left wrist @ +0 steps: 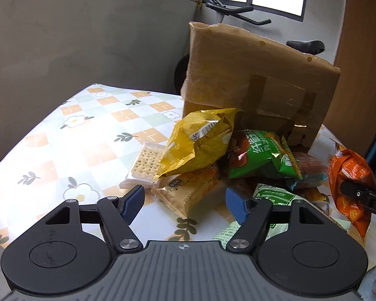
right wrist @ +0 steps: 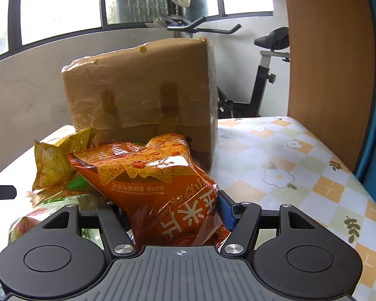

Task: Organize snacks
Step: 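Lift the orange chip bag with the right tool while the left tool grasps the orange biscuit pack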

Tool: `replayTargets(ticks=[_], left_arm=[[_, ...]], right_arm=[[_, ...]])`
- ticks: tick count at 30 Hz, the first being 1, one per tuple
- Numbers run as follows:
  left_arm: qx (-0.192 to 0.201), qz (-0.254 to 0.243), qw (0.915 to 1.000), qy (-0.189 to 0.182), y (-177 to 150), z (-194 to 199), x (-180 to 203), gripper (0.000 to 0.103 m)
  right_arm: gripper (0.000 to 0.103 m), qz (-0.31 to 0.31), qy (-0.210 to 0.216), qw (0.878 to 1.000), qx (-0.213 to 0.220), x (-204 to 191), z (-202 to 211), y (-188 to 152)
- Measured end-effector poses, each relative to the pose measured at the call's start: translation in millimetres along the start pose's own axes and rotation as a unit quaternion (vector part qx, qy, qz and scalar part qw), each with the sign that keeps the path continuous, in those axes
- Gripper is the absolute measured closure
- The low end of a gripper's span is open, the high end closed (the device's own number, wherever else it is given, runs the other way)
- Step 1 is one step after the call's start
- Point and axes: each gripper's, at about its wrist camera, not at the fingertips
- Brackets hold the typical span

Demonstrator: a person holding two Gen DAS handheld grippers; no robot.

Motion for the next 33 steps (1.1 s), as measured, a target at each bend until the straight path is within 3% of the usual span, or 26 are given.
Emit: replayTargets(ticks=[6, 12, 20, 24, 29, 33], left_arm=[[-0.023, -0.045, 0.9981, -0.035, 10, -34, -2, 0.050], [-0.061, -0.081, 0.9919, -0.076, 9, -68, 0, 0.051], [-0.079, -0.099, 0.9898, -0.066, 6, -101, 0, 0.051], [-0.086, -0.096, 0.9886, -0.079, 7, -116, 4, 0.051], [-0.093, -0.132, 0.9835, -0.082, 1, -125, 18, 0.051], [-0.093, -0.105, 0.9869, -0.080, -3, -133, 14, 0.055]], right_arm=[[0.043, -0.017, -0.012, 1.000, -0.002, 7, -3, -3], [0.043, -0.034, -0.033, 0.999, 0.012, 24, -10, 3], [0.043, -0.042, -0.042, 0.998, 0.006, 33, -20, -1], [0.043, -0.042, -0.044, 0.998, 0.006, 33, -23, -1], [0.043, -0.045, -0.047, 0.998, 0.004, 34, -24, -2], [0.043, -0.045, -0.047, 0.998, 0.003, 34, -25, -1]])
Point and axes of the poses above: each gripper's, at about its wrist camera, not at the fingertips, and z roughly against the way its jaws point, x to its right, y to its top, and after that the axes turned 11 degrees about x, right-handed
